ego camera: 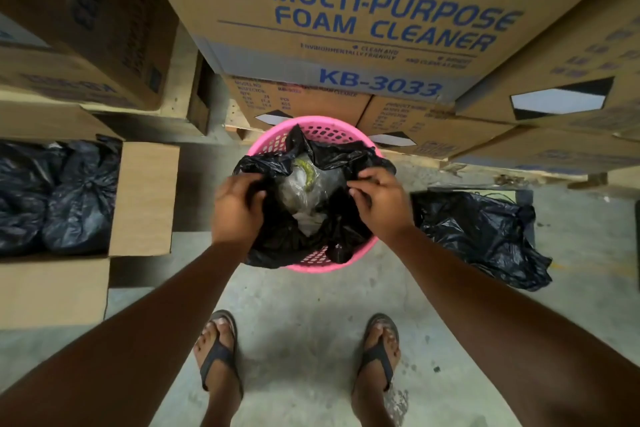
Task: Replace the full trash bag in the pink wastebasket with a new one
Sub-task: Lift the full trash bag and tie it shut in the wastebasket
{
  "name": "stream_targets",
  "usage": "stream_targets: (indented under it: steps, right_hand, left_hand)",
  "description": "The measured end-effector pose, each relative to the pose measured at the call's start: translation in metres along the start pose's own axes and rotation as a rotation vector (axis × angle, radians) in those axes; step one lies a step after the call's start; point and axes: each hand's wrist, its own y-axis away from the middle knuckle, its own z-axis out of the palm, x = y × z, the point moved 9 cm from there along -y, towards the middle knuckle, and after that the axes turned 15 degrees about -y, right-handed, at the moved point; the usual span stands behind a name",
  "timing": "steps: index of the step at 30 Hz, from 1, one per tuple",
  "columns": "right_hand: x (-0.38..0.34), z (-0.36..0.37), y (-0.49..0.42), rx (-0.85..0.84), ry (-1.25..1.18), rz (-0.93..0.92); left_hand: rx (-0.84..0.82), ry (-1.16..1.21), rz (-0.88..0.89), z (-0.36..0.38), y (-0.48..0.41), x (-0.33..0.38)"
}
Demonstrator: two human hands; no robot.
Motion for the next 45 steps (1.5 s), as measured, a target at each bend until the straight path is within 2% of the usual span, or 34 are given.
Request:
stream_targets:
  steps: [2,4,5,7,11,14,17,19,20,22,25,27,30,31,33,35,37,41,45]
  right_hand:
    - [0.014,-0.010,-0.007,0.032,0.121,0.124]
    - [0.034,-0.006,-0.012,-0.052,0.235,0.301]
    - [0.041,-0.003,-0.013,-0.092,0.242,0.348]
    - [0.047,-0.001,-0.015,-0.104,0.203,0.357]
    - [0.030,-0.007,-0.014,-0.037,0.081,0.247]
    - [-0.009,-0.019,-0.007,0.064,-0.191,0.110]
    - [-0.048,-0.039,0.003,0.192,-0.302,0.016]
    - [-0.064,-0.049,0.008,0.244,-0.333,0.033]
    - [-0.067,-0.050,0.011,0.249,-0.326,0.081]
    - [-0.059,-0.047,0.014,0.214,-0.282,0.224]
    - [-0.033,-0.035,0.020,0.127,-0.285,0.451]
    - [-0.023,-0.036,0.025,0.159,-0.350,0.519]
    - [-0.030,-0.042,0.029,0.221,-0.503,0.480]
    - [-0.036,-0.044,0.030,0.236,-0.575,0.451]
    - [-0.047,-0.053,0.031,0.277,-0.650,0.371]
    - [-0.060,-0.060,0.031,0.285,-0.649,0.274]
    - [-0.067,-0.060,0.030,0.248,-0.652,0.209]
    - [-0.067,-0.047,0.021,0.202,-0.639,0.160]
    - [-0.062,-0.026,0.007,0.201,-0.724,0.154]
  left_hand:
    - [-0.039,-0.041,-0.334,0.003,0.008,-0.042]
    - [-0.167,-0.036,-0.518,0.018,0.018,-0.071]
    - [-0.197,-0.015,-0.522,0.023,0.020,-0.075]
    - [-0.156,0.009,-0.480,0.024,0.019,-0.075]
    - [-0.019,0.151,-0.481,0.006,0.024,-0.057]
    - [-0.001,0.311,-0.337,-0.016,0.027,-0.008]
    - [-0.017,0.398,-0.193,-0.041,0.032,0.040]
    - [-0.035,0.425,-0.181,-0.054,0.036,0.056]
    - [-0.057,0.456,-0.244,-0.057,0.039,0.055]
    - [-0.151,0.529,-0.481,-0.052,0.050,0.038]
    - [-0.402,0.676,-0.858,-0.030,0.082,0.011]
    - [-0.566,0.704,-0.917,-0.022,0.098,0.004]
    - [-0.700,0.571,-0.815,-0.026,0.103,0.005]
    - [-0.674,0.552,-0.756,-0.031,0.097,0.009]
    - [-0.521,0.635,-0.593,-0.050,0.074,0.026]
    - [-0.421,0.763,-0.382,-0.067,0.051,0.053]
    - [-0.346,0.731,-0.208,-0.076,0.034,0.073]
    - [-0.228,0.549,-0.146,-0.073,0.019,0.083]
    - [-0.083,0.230,-0.067,-0.063,0.002,0.082]
